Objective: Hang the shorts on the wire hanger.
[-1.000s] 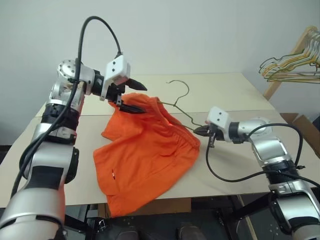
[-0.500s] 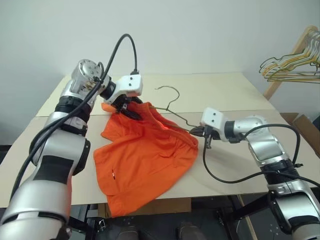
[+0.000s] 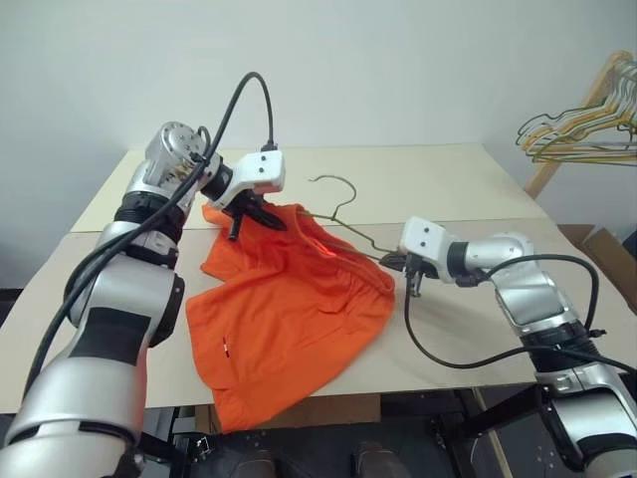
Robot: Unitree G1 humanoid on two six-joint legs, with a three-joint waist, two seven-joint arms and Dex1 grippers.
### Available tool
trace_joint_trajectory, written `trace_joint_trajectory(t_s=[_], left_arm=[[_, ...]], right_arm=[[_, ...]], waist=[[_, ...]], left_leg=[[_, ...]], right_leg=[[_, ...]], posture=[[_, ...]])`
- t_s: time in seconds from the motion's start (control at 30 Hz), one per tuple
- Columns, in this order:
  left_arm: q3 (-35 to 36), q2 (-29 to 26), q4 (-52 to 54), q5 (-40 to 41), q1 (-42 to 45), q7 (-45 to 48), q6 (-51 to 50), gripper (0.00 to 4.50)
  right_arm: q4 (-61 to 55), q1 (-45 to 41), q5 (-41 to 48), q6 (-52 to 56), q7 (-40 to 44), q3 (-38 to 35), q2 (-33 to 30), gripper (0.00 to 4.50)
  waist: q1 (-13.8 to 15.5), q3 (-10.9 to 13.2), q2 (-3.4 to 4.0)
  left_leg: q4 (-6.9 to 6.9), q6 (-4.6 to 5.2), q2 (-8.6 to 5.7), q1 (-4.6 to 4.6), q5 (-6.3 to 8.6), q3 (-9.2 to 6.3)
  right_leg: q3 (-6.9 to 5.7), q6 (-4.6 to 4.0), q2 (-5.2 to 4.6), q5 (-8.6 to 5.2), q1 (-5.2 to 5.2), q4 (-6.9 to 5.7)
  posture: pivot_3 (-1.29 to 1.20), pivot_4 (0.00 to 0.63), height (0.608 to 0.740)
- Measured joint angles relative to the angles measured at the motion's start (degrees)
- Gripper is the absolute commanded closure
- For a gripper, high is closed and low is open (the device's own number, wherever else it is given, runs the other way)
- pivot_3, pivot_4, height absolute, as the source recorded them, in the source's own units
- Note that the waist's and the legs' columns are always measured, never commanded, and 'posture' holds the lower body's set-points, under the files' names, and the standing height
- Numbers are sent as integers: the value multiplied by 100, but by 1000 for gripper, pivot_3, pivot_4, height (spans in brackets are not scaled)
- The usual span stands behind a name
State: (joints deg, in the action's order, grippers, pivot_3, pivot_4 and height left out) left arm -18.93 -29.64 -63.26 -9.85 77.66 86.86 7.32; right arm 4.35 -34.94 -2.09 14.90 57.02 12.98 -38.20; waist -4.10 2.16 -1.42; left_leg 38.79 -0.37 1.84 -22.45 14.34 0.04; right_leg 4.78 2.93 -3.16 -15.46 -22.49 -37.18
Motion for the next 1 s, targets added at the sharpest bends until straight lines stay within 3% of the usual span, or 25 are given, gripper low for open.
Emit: trace_joint_trajectory(t_s=[0.1,0.27,0.37,0.43,0.7,0.93,1.0], left_arm=[[27,-46,3,19,-1,19,64,4500],[192,-211,137,76,-95,-17,140,4500],[237,-308,252,91,-201,-2,142,4500],[301,-436,294,99,-277,20,139,4500],[468,-598,411,123,-385,99,135,4500],[516,-614,508,125,-396,164,137,4500],[521,-614,517,125,-402,165,133,4500]], right_arm=[[-13,6,-8,-175,29,6,-5,3430],[-72,47,56,-129,40,-60,-103,1678],[-48,118,362,83,63,-434,-290,540],[-50,267,600,228,151,-760,-471,56],[-259,952,1872,1612,566,-1763,-854,56],[-614,1365,2393,2286,225,-1457,150,56],[-602,1364,2418,2351,17,-1328,468,425]], waist=[[1,0,0],[3,0,0],[18,0,0],[22,1,0],[10,0,-1],[-44,1,0],[-27,1,0]], left_leg=[[0,0,0,0,0,0],[3,0,0,-1,0,0],[3,0,-1,-2,0,0],[5,1,-2,-3,1,0],[7,6,2,2,3,-3],[8,7,2,6,4,-3],[8,7,0,2,4,-3]], right_leg=[[1,0,0,0,0,0],[1,0,-1,0,0,-2],[0,0,-3,0,0,-2],[-1,0,-4,0,0,-1],[-3,0,1,0,6,-4],[0,0,2,0,4,-17],[0,1,1,-1,1,-16]], posture=[[-58,0,740],[-59,0,740],[-64,0,740],[-67,0,740],[-78,0,740],[-65,0,740],[-63,0,740]])
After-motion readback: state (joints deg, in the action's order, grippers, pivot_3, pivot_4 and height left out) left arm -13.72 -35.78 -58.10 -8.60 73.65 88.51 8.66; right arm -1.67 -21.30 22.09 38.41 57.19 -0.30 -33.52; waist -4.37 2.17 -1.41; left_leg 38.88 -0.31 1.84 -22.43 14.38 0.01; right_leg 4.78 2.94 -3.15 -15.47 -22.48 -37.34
